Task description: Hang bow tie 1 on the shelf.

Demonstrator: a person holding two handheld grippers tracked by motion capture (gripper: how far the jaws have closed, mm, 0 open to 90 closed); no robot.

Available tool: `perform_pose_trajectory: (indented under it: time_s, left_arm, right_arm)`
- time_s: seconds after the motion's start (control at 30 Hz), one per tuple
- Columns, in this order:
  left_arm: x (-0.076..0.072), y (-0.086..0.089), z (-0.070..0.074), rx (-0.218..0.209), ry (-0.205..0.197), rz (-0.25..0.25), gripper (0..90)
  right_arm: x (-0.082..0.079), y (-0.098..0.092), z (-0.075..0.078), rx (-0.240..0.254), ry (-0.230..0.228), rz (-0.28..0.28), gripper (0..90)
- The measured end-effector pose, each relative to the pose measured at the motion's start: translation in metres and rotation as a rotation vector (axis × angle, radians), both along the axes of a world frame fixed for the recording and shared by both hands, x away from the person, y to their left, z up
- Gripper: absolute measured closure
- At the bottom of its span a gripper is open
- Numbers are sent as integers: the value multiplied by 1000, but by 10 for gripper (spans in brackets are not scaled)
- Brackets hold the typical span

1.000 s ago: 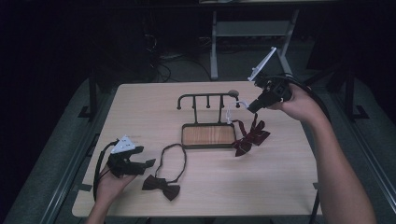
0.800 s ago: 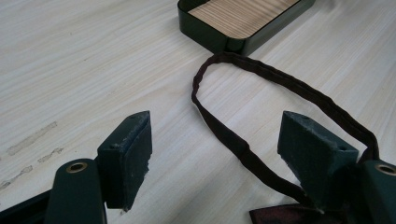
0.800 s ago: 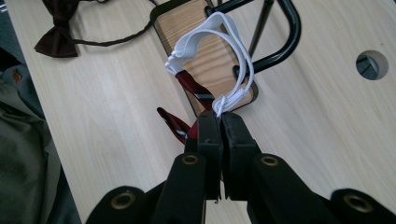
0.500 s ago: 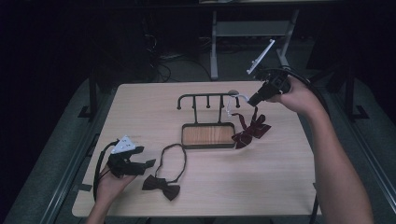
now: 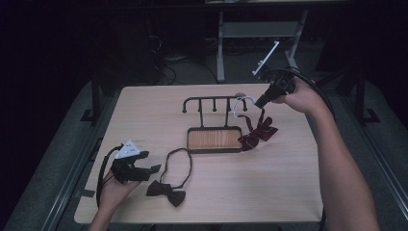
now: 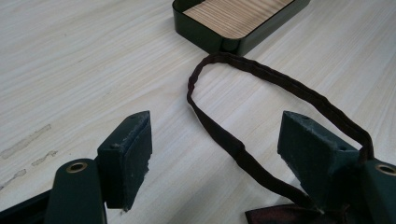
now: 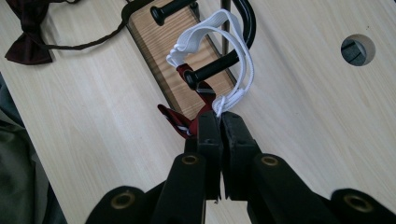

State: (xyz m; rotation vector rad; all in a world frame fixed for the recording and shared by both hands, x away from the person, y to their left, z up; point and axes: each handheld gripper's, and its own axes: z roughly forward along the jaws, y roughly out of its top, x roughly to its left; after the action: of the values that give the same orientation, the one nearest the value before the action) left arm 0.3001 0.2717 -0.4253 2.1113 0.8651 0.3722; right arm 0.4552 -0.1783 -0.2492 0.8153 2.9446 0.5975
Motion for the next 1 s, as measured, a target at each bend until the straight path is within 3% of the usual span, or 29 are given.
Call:
perform_pose_trajectory:
  time_s: [0.67, 1.0]
  left_arm:
    - [0, 0, 1, 4, -3, -6, 263]
    - [0, -1, 0, 4, 0, -5, 263]
  right_arm:
    - [9, 5, -10, -29, 9, -7, 829]
    - [5, 1, -14, -12, 17, -3, 811]
